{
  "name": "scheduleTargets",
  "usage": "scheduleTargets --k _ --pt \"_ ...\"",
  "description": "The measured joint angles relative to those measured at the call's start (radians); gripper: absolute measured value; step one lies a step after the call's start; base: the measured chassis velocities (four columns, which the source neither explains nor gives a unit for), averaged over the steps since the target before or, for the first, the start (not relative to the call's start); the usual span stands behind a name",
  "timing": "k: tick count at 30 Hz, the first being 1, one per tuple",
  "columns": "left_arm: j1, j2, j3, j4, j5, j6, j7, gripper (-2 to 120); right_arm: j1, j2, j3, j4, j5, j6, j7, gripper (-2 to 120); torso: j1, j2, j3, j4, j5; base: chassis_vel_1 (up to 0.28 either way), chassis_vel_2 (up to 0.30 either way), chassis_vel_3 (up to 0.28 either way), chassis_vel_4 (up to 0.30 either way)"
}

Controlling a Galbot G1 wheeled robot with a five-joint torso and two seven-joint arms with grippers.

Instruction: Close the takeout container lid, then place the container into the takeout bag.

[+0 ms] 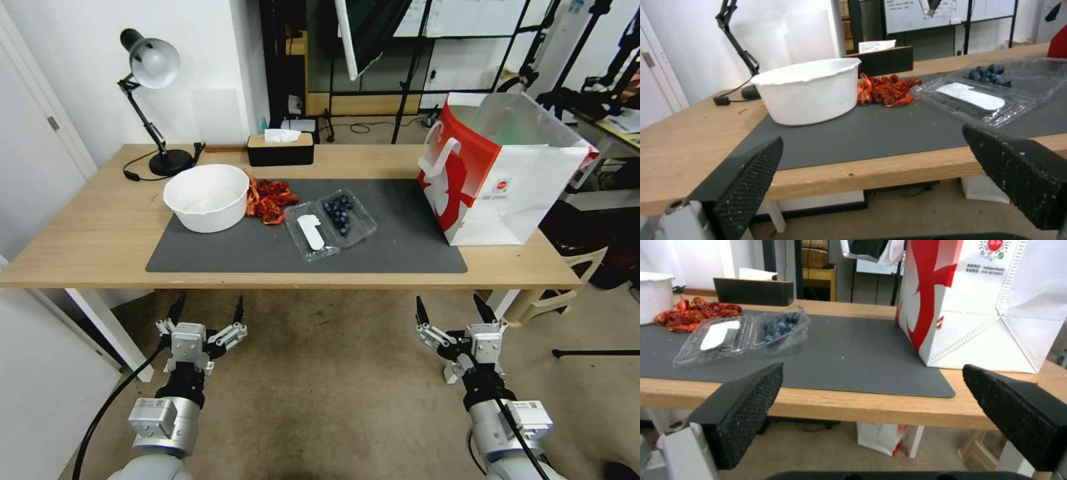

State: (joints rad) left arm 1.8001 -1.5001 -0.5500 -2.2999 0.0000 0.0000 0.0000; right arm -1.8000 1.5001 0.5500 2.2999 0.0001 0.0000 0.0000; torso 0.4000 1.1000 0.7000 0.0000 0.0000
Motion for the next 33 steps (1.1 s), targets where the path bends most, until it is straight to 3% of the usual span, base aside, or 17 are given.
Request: scheduleTargets --k 15,19,22,24,33 --pt "-0.002 0.002 0.003 0.0 -0.003 0.002 -0.003 100 0.0 0.0 -0.001 0.0 -0.002 0.0 0.0 100 0.0 0.0 0.0 0.0001 0.0 0.0 0.0 0.0 0.0" --pt "-0.031 0.031 0.041 0.005 -0.047 0.034 -0.044 100 0.002 0.019 -0.03 -0.028 -0.047 -0.007 -0.02 100 0.0 0.0 0.0 0.0004 0.0 0.0 0.0 0.0 0.0" --pt "-0.138 0.142 0.183 0.032 -0.204 0.156 -0.196 100 0.009 0.082 -0.126 -0.119 -0.199 -0.038 -0.088 100 0.0 0.0 0.0 0.0 -0.0002 0.0 0.0 0.0 0.0" --pt "-0.164 0.169 0.217 0.038 -0.244 0.183 -0.231 100 0.011 0.1 -0.154 -0.145 -0.241 -0.047 -0.108 100 0.0 0.0 0.0 -0.0006 0.0003 0.0 0.0 0.0 0.0" --pt "-0.192 0.205 0.235 0.07 -0.286 0.151 -0.243 100 0.024 0.108 -0.147 -0.152 -0.283 -0.035 -0.126 100 0.0 0.0 0.0 0.0001 0.0 0.0 0.0 0.0 0.0"
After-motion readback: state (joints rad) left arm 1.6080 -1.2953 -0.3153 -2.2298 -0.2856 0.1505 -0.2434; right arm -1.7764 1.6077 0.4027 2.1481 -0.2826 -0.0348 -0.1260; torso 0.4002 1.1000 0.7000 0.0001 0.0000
